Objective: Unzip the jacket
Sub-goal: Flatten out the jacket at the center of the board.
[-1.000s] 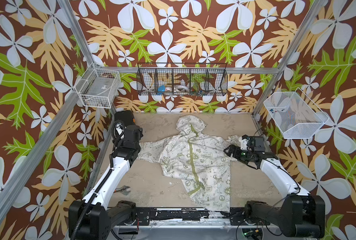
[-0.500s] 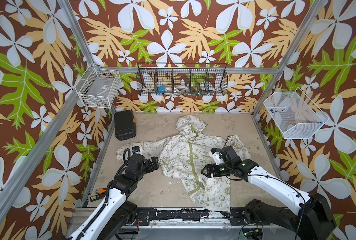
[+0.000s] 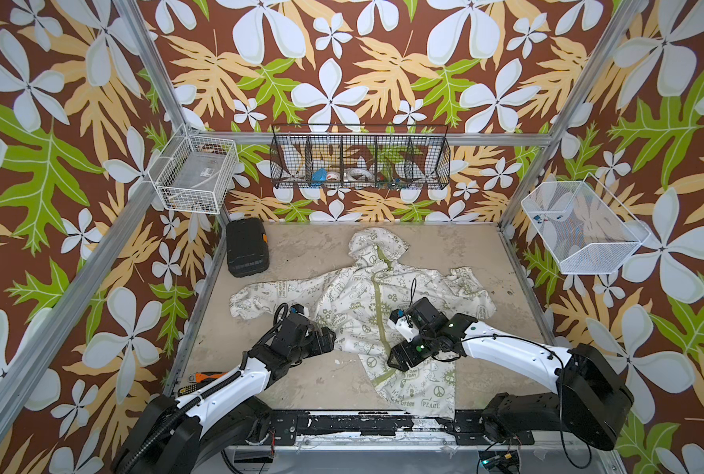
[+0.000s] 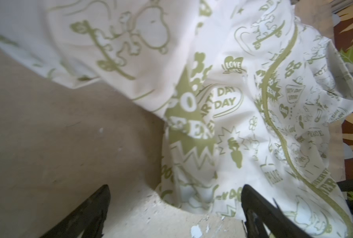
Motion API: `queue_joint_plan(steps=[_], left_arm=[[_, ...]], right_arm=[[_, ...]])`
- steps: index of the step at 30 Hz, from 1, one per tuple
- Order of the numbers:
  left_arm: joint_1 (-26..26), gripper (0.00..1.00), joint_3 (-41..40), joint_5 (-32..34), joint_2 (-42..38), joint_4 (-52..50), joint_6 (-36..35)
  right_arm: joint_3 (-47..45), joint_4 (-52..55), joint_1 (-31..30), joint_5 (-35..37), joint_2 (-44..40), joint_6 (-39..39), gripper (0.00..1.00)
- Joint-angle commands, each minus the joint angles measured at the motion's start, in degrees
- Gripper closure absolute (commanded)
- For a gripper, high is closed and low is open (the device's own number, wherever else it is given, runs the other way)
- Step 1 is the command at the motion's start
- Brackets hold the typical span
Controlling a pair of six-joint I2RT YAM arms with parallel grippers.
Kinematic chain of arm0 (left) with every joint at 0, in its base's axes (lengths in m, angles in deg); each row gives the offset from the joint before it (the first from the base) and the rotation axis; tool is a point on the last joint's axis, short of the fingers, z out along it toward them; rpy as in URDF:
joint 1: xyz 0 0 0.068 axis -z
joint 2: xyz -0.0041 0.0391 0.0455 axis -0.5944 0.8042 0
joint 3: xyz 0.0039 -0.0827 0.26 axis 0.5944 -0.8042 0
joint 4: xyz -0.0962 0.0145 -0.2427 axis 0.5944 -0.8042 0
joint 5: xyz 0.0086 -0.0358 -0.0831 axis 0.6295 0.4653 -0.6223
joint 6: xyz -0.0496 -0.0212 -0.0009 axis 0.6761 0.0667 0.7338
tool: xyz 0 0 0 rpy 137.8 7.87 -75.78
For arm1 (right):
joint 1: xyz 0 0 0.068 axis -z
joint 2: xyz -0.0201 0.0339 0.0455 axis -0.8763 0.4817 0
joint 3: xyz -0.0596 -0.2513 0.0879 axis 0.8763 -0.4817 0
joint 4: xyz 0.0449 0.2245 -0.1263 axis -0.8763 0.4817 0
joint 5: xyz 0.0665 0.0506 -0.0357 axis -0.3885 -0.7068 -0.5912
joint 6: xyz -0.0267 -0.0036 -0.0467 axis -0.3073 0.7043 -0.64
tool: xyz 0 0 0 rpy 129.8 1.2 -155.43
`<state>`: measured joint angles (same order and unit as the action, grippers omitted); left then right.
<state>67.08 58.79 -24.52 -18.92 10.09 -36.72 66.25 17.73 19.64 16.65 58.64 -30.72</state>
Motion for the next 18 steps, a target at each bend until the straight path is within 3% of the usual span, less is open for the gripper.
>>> queue_joint_plan(steps=[1, 4, 6, 8, 12, 13, 15, 16, 17, 18], left_arm=[[0.6, 0.06, 1.6, -1.1, 3.7, 8.2, 1.9], [0.6, 0.21, 4.7, -4.0, 9.2, 12.3, 1.3], [0.6, 0.40, 8.3, -5.7, 12.4, 12.6, -1.1], [0.6, 0.62, 14.4, -5.8, 14.9, 8.3, -6.0], [0.5, 0.82, 28.3, -2.6, 18.7, -2.8, -16.8], [0.4, 0.85, 32.8, -2.0, 20.4, -5.9, -20.3], [-0.5, 0.86, 41.0, -2.3, 25.4, -12.1, -26.3], [-1.7, 0.83, 46.4, -3.3, 30.1, -15.7, -29.0], [-3.0, 0.74, 51.5, -4.6, 33.6, -19.3, -31.1], [-4.4, 0.62, 55.8, -5.6, 38.1, -21.9, -32.5]], right_arm=[[0.4, -1.4, -0.1, 3.6, 0.7, 2.7, 0.37], [2.3, -0.9, -0.1, 4.6, 1.1, 3.0, 0.58], [3.9, -0.2, 0.0, 4.7, 0.9, 2.4, 0.69], [6.6, 1.4, 0.4, 3.1, 1.3, 0.8, 0.89], [10.9, 2.7, 4.4, -2.2, 1.8, -2.2, 0.93], [11.7, 2.4, 6.7, -3.6, 2.1, -2.5, 0.90], [13.7, 2.6, 11.4, -5.1, 3.8, -3.1, 0.74], [15.3, 2.9, 14.1, -4.8, 5.5, -3.2, 0.61], [17.2, 3.7, 16.5, -3.9, 7.6, -3.3, 0.45], [18.8, 4.2, 18.4, -3.5, 9.7, -3.4, 0.35]])
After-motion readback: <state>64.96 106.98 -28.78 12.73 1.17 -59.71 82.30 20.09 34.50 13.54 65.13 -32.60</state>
